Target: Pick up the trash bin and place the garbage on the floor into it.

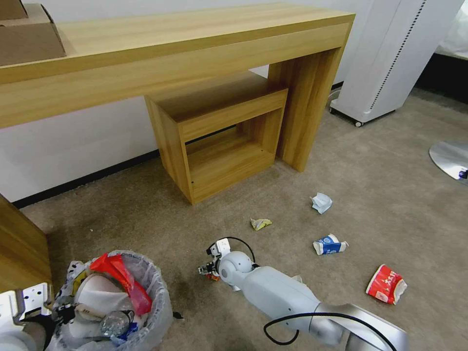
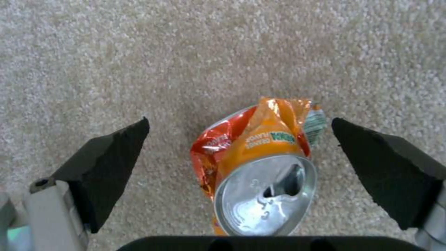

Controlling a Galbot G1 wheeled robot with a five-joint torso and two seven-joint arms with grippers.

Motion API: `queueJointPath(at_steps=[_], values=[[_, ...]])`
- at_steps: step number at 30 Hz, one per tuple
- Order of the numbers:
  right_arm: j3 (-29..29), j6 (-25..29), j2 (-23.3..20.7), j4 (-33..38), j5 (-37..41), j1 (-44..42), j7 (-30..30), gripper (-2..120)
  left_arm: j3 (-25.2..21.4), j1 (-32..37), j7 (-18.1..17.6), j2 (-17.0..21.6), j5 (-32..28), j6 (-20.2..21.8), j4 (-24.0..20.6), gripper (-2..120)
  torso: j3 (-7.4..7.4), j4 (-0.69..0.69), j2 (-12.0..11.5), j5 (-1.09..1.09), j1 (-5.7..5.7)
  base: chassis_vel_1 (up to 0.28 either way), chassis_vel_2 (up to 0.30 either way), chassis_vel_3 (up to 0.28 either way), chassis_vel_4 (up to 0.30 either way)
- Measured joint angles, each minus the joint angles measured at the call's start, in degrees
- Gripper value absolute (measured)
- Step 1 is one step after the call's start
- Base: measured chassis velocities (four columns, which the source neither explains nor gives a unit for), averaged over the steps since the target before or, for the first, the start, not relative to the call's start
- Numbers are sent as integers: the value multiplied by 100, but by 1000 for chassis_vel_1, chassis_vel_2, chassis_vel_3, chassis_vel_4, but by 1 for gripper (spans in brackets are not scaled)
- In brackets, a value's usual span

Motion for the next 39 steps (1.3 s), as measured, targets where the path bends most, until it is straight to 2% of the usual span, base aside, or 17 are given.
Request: queueJointPath(at_steps=[22, 25, 27, 28, 30, 31, 35, 36, 37, 39], values=[[-101, 207, 171, -402, -296, -70, -214, 100, 148, 187, 139, -369, 492, -1, -9, 0, 0, 0, 0, 0, 0, 0, 0, 0, 0], [-101, 269, 238, -489, -310, -50, -259, 93, 152, 214, 162, -404, 552, 0, -9, 0, 0, 0, 0, 0, 0, 0, 0, 0, 0], [-120, 334, 285, -564, -335, -41, -272, 82, 152, 243, 184, -430, 595, 0, -9, 0, 0, 0, 0, 0, 0, 0, 0, 0, 0], [-120, 334, 285, -564, -335, -41, -272, 82, 152, 243, 184, -430, 595, 0, -9, 0, 0, 0, 0, 0, 0, 0, 0, 0, 0], [-127, 364, 291, -577, -364, -40, -288, 71, 151, 259, 202, -450, 639, 0, -9, 0, 0, 0, 0, 0, 0, 0, 0, 0, 0], [-127, 364, 291, -577, -364, -40, -288, 71, 151, 259, 202, -450, 639, 0, -9, 0, 0, 0, 0, 0, 0, 0, 0, 0, 0], [-119, 435, 290, -596, -421, -46, -315, 54, 92, 289, 242, -424, 645, 0, -9, 0, 0, 0, 0, 0, 0, 0, 0, 0, 0], [-119, 435, 290, -596, -421, -46, -315, 54, 92, 289, 242, -424, 645, 0, -9, 0, 0, 0, 0, 0, 0, 0, 0, 0, 0], [-114, 458, 269, -583, -423, -49, -334, 49, 74, 286, 242, -396, 631, 0, -9, 0, 0, 0, 0, 1, 0, 0, 0, 0, 0], [-113, 465, 242, -556, -422, -50, -344, 48, 69, 288, 243, -380, 625, -1, -9, 0, 0, 0, 0, 0, 0, 0, 0, 0, 0]])
